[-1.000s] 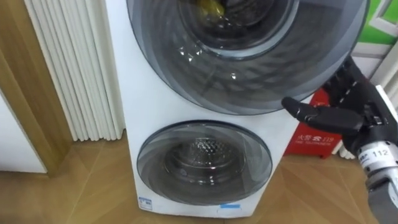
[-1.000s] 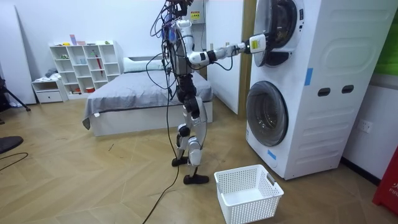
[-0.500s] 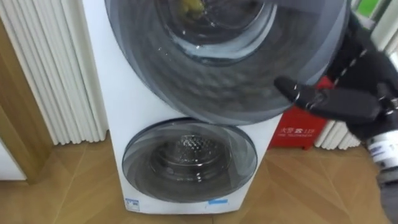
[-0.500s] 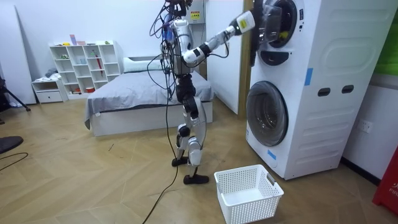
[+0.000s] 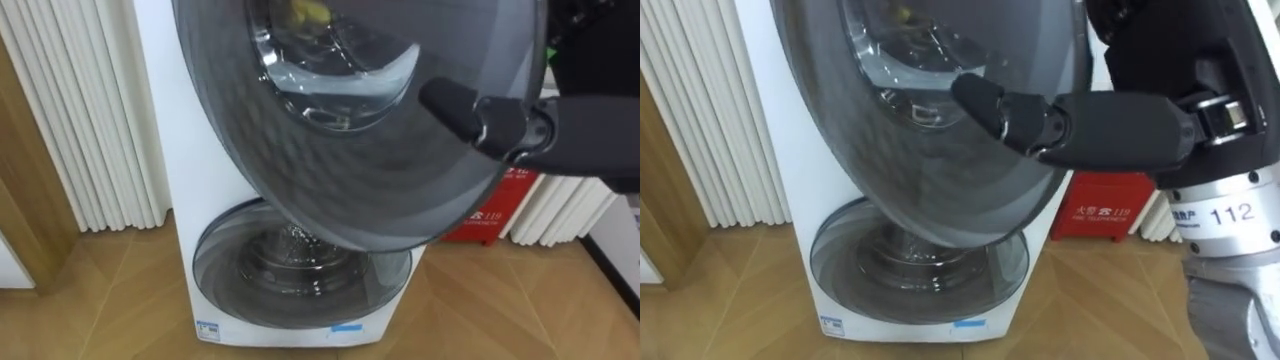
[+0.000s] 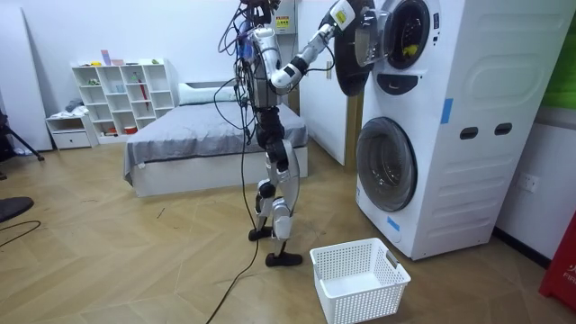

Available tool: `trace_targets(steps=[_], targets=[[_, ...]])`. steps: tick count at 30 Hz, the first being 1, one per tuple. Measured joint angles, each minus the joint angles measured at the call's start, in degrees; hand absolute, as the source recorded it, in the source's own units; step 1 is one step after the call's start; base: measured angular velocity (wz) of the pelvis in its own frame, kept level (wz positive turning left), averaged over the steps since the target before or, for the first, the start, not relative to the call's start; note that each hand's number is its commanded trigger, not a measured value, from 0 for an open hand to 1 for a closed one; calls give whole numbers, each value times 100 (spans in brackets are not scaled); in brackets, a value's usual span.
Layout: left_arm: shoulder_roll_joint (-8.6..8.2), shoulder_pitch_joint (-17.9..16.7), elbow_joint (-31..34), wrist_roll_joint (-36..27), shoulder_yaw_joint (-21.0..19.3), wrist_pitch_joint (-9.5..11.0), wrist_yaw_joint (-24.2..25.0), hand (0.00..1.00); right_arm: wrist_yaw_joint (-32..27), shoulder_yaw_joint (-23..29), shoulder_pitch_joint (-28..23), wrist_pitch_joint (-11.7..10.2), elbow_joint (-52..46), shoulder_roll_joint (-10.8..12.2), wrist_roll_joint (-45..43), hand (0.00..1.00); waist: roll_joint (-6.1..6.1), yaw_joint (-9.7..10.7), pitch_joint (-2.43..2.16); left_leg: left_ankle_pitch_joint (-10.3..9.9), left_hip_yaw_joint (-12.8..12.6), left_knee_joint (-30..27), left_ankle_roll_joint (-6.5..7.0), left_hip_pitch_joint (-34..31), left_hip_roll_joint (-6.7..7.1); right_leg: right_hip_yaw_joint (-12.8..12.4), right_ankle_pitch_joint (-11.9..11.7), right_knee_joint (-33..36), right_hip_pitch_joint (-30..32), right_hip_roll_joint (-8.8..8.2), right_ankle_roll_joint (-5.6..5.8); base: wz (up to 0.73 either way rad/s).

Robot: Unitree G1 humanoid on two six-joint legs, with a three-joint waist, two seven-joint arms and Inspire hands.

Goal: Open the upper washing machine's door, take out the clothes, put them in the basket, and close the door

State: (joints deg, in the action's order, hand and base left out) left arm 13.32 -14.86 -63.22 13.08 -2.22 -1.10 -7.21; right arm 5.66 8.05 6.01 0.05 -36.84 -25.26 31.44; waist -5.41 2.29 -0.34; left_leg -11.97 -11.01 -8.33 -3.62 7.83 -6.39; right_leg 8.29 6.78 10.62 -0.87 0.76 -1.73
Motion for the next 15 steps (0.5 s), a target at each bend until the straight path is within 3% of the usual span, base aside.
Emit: trace_targets(steps=[4,15], targets=[[38,33,4,2,4,24,1,0,151,-2,-2,0,17,0,16,0,-40,25,31,-1,2,-2,-2,10,-1,-3,7,-8,-18,1,7,1],[40,211,6,21,85,-17,-4,0,873,-270,-177,-19,55,92,323,0,-21,5,31,-52,2,-38,4,-19,-9,-25,10,-5,-4,18,12,0]])
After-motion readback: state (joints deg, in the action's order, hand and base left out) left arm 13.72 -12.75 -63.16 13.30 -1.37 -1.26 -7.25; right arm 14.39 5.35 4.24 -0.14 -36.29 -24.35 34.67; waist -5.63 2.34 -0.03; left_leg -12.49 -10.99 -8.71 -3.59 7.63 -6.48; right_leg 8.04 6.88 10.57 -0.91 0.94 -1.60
